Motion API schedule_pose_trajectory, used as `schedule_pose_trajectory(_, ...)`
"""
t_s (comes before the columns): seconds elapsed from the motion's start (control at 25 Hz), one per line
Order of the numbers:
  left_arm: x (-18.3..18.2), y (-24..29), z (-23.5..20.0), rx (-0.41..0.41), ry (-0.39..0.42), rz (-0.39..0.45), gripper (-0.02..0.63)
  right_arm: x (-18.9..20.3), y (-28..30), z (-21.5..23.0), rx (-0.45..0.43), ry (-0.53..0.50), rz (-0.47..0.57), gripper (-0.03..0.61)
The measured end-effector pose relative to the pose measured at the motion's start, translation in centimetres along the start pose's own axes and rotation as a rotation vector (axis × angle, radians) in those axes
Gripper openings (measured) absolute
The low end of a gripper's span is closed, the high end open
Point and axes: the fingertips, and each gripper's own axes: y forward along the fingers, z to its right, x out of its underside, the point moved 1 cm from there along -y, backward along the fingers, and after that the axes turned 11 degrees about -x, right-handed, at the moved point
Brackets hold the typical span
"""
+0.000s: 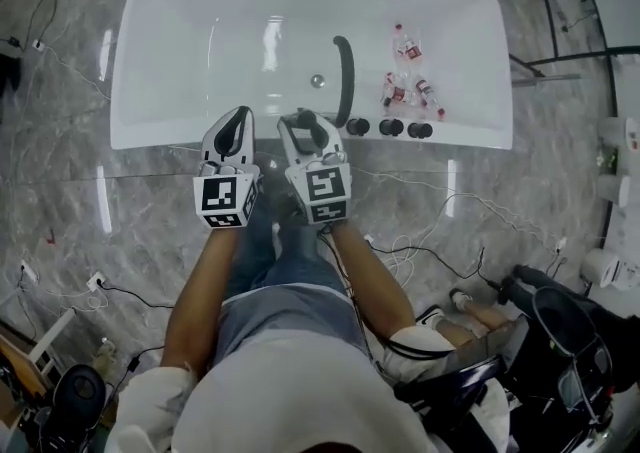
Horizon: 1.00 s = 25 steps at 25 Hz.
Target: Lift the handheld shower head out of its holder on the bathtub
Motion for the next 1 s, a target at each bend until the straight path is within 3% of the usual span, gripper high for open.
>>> schedule_pose_trajectory(0.16,-8.7,1.5,0.4,0.012,-0.030,0.059,0.018,-10.4,-2.4,-0.4,-0.025,-0.023,0.076,0.140)
schedule_pose_trajectory(0.36,-18.6,1.1,-0.2,0.066,-0.163,0.108,0.018,-21.1,-5.5,-2.2,-0.040,-0.013,0.151,0.140)
schedule_pose_trajectory(0.68,-28.7,2.5,0.9,0.105,0.095,0.150,0.018,-33.6,-8.8,-1.6,-0.049,0.004,0.258,0.140)
schedule_pose_trajectory(0.88,-32.9,1.3,3.1,0.137,0.104,0.208,0.018,-37.1,-11.1,-1.2,-0.030,-0.026,0.264,0.140)
schedule_pose_trajectory(1.0,-33.3,1.2,3.9,0.134,0.117,0.217,0.018,-37.2,-11.7,-0.9,-0.025,-0.031,0.247,0.140)
